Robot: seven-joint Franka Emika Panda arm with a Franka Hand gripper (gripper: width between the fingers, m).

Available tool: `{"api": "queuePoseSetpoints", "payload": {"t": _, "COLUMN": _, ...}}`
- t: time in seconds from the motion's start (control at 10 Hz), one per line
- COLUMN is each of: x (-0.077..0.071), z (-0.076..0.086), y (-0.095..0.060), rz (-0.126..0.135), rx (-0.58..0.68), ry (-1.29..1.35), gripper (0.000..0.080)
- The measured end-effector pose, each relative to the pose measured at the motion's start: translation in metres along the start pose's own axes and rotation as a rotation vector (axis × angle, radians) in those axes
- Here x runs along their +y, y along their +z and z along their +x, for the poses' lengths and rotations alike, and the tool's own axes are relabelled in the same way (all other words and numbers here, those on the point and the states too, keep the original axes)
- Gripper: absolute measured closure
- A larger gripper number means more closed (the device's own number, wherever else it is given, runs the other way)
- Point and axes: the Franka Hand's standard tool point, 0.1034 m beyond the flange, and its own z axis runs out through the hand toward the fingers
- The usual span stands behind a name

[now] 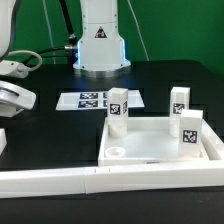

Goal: Assemble square table

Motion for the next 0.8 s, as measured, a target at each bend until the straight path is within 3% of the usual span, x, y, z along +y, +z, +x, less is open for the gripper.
{"api": "queuePoseSetpoints", "payload": {"t": 0.1, "x": 0.0002, "z": 0.0000, "y": 0.0000, "rz": 0.000, "rx": 0.000, "ry": 0.000, "gripper": 0.0416}}
{"api": "queuePoseSetpoints", "payload": {"t": 0.2, "x": 0.0003, "z": 0.0000, "y": 0.0000, "rz": 0.001, "rx": 0.000, "ry": 0.000, "gripper": 0.0416}}
{"api": "queuePoseSetpoints", "payload": {"t": 0.3, "x": 0.0004, "z": 0.0000, "y": 0.0000, "rz": 0.001, "rx": 0.000, "ry": 0.000, "gripper": 0.0515}}
{"api": "queuePoseSetpoints", "payload": {"t": 0.8, "x": 0.0005, "z": 0.0000, "y": 0.0000, "rz": 0.001, "rx": 0.000, "ry": 0.001, "gripper": 0.0515}}
